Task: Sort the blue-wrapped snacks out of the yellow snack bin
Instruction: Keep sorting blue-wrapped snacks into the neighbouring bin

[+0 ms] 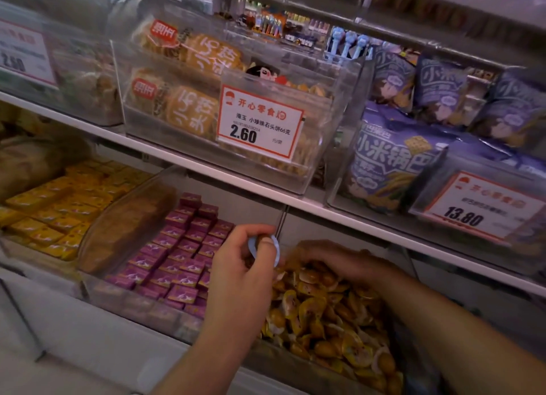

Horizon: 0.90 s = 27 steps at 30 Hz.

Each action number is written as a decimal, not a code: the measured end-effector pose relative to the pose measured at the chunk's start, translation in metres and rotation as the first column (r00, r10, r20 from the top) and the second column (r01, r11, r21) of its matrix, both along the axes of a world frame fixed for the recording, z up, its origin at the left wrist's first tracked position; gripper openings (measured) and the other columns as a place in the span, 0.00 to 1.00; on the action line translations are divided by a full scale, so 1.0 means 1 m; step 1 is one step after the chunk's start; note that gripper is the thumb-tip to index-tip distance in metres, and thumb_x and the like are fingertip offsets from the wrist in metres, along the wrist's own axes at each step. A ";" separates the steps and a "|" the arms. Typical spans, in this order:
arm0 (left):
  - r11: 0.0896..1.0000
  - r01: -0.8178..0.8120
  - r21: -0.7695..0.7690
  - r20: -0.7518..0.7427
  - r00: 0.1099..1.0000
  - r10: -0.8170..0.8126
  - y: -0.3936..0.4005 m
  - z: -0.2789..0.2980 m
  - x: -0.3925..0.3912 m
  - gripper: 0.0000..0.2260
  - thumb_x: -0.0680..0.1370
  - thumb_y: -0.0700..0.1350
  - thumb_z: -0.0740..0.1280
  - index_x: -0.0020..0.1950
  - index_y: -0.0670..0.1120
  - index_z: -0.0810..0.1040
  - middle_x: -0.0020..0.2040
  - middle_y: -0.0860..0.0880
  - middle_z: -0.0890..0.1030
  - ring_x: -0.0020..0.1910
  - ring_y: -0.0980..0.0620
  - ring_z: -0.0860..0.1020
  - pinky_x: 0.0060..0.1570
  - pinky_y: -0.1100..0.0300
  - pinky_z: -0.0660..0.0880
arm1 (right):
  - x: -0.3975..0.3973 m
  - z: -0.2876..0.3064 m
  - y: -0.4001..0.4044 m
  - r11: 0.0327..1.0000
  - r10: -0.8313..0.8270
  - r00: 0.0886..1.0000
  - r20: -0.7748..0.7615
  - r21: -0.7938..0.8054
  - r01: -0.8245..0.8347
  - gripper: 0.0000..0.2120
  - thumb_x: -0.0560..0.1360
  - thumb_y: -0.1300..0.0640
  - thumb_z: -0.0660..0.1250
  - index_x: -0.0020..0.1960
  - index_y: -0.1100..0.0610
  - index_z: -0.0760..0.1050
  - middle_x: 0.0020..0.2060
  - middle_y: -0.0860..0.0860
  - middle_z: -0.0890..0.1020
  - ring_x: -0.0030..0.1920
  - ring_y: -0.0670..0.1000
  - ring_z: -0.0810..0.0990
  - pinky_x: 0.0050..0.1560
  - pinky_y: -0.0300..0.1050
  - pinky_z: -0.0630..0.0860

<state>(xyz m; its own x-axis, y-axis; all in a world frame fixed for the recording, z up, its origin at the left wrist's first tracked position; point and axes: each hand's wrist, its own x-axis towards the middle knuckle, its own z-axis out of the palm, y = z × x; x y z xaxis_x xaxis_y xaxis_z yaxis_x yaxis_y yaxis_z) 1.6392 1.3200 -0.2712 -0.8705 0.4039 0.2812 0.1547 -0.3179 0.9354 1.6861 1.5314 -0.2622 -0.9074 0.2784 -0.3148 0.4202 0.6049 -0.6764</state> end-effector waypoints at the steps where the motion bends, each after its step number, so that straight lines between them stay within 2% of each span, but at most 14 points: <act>1: 1.000 -0.002 0.009 0.007 1.000 0.002 -0.001 0.000 0.001 0.06 0.74 0.50 0.64 0.47 0.56 0.81 0.36 0.52 0.82 0.30 0.56 0.77 0.28 0.65 0.72 | 0.013 0.004 -0.004 0.999 0.027 0.999 0.041 0.045 -0.028 0.10 0.81 0.53 0.61 0.54 0.54 0.79 0.53 0.51 0.82 0.53 0.50 0.80 0.60 0.51 0.75; 3: 1.000 0.005 0.017 0.017 1.000 -0.005 -0.002 -0.002 0.003 0.06 0.75 0.51 0.64 0.47 0.56 0.81 0.37 0.51 0.82 0.32 0.51 0.79 0.28 0.64 0.73 | 0.046 0.004 -0.015 0.948 0.132 0.979 0.155 0.271 -0.170 0.19 0.79 0.43 0.59 0.68 0.44 0.73 0.64 0.43 0.75 0.64 0.46 0.73 0.68 0.51 0.70; 5: 1.000 0.005 0.021 0.016 1.000 -0.006 -0.002 -0.002 0.003 0.06 0.75 0.52 0.64 0.48 0.57 0.81 0.37 0.51 0.82 0.34 0.47 0.80 0.29 0.62 0.74 | 0.081 -0.005 -0.027 0.787 0.253 0.946 0.203 0.525 -0.324 0.27 0.79 0.37 0.52 0.77 0.39 0.57 0.72 0.41 0.64 0.71 0.45 0.64 0.73 0.50 0.62; 7: 1.000 -0.005 0.024 0.023 1.000 0.004 -0.001 -0.004 0.003 0.06 0.75 0.52 0.65 0.48 0.56 0.81 0.37 0.52 0.82 0.32 0.52 0.79 0.27 0.62 0.72 | 0.106 -0.014 -0.037 0.692 0.292 0.932 0.212 0.626 -0.359 0.29 0.80 0.37 0.46 0.79 0.36 0.42 0.78 0.41 0.51 0.77 0.44 0.50 0.78 0.48 0.49; 9: 1.000 -0.013 0.027 0.032 0.999 0.012 0.000 -0.004 0.003 0.06 0.74 0.51 0.64 0.47 0.56 0.81 0.36 0.52 0.82 0.31 0.57 0.78 0.26 0.64 0.72 | 0.120 -0.017 -0.039 0.691 0.270 0.931 0.246 0.624 -0.365 0.28 0.81 0.39 0.46 0.76 0.33 0.35 0.79 0.40 0.42 0.78 0.42 0.40 0.78 0.47 0.39; 12: 1.000 -0.021 -0.021 -0.008 1.000 0.021 0.003 -0.007 0.007 0.07 0.74 0.53 0.64 0.48 0.57 0.81 0.36 0.52 0.82 0.33 0.54 0.79 0.30 0.58 0.75 | 0.128 -0.014 -0.031 0.822 0.193 0.956 0.222 0.495 -0.281 0.31 0.81 0.43 0.53 0.78 0.34 0.42 0.79 0.40 0.43 0.78 0.42 0.40 0.78 0.45 0.41; 14: 0.999 -0.027 -0.040 -0.040 0.999 0.026 0.004 -0.007 0.010 0.07 0.75 0.54 0.64 0.49 0.57 0.80 0.36 0.52 0.82 0.32 0.54 0.78 0.30 0.58 0.73 | 0.125 -0.009 -0.026 0.921 0.078 0.996 0.041 0.379 -0.088 0.32 0.79 0.48 0.60 0.79 0.39 0.51 0.79 0.41 0.53 0.78 0.41 0.50 0.77 0.38 0.49; 16: 0.998 -0.034 -0.058 -0.082 0.996 0.029 0.004 -0.006 0.014 0.05 0.77 0.51 0.65 0.50 0.58 0.80 0.34 0.54 0.81 0.28 0.58 0.75 0.26 0.63 0.70 | 0.116 -0.006 -0.021 0.970 -0.075 0.988 -0.137 0.218 0.104 0.27 0.78 0.57 0.66 0.74 0.40 0.62 0.74 0.43 0.65 0.73 0.41 0.64 0.72 0.33 0.59; 18: 0.995 -0.033 -0.090 -0.135 0.991 0.020 0.006 -0.005 0.020 0.06 0.79 0.47 0.65 0.50 0.59 0.79 0.33 0.55 0.80 0.26 0.59 0.75 0.23 0.65 0.69 | 0.108 -0.002 -0.016 0.979 -0.182 0.968 -0.170 0.059 0.194 0.23 0.76 0.64 0.68 0.65 0.44 0.70 0.66 0.47 0.76 0.63 0.41 0.76 0.65 0.34 0.70; 19: 0.993 -0.018 -0.114 -0.158 0.987 0.000 0.008 -0.006 0.024 0.07 0.80 0.47 0.65 0.50 0.59 0.78 0.34 0.54 0.81 0.26 0.56 0.76 0.22 0.62 0.70 | 0.105 -0.001 -0.014 0.978 -0.198 0.971 -0.135 0.041 0.205 0.22 0.76 0.65 0.69 0.65 0.48 0.73 0.61 0.48 0.80 0.59 0.42 0.79 0.61 0.35 0.75; 21: 0.982 0.050 -0.182 -0.195 0.977 -0.086 0.011 -0.009 0.034 0.06 0.80 0.48 0.64 0.51 0.60 0.77 0.34 0.52 0.81 0.26 0.53 0.76 0.23 0.57 0.71 | 0.103 -0.001 -0.008 0.968 -0.181 0.983 -0.013 0.172 0.180 0.18 0.75 0.64 0.71 0.63 0.54 0.78 0.55 0.50 0.83 0.55 0.46 0.82 0.56 0.40 0.79; 23: 0.944 0.145 -0.297 -0.233 0.947 -0.219 0.016 -0.016 0.043 0.06 0.80 0.51 0.63 0.53 0.63 0.75 0.34 0.54 0.80 0.23 0.59 0.72 0.21 0.61 0.66 | 0.103 0.000 -0.006 0.930 -0.156 0.982 0.106 0.351 0.109 0.17 0.74 0.59 0.71 0.63 0.50 0.80 0.56 0.49 0.83 0.54 0.47 0.82 0.56 0.46 0.79; 25: 0.877 0.216 -0.429 -0.241 0.908 -0.342 0.020 -0.024 0.049 0.07 0.80 0.51 0.63 0.54 0.65 0.72 0.35 0.55 0.80 0.23 0.60 0.71 0.22 0.65 0.64 | 0.102 0.000 -0.005 0.898 -0.171 0.972 0.159 0.432 0.087 0.18 0.74 0.55 0.71 0.64 0.47 0.79 0.57 0.48 0.82 0.54 0.47 0.80 0.57 0.46 0.79; 27: 0.809 0.238 -0.538 -0.222 0.885 -0.408 0.023 -0.031 0.050 0.08 0.80 0.50 0.63 0.55 0.64 0.71 0.34 0.53 0.80 0.24 0.59 0.73 0.23 0.63 0.66 | 0.100 -0.001 -0.004 0.882 -0.209 0.963 0.170 0.457 0.111 0.20 0.74 0.53 0.71 0.66 0.46 0.77 0.59 0.48 0.80 0.54 0.47 0.80 0.55 0.42 0.78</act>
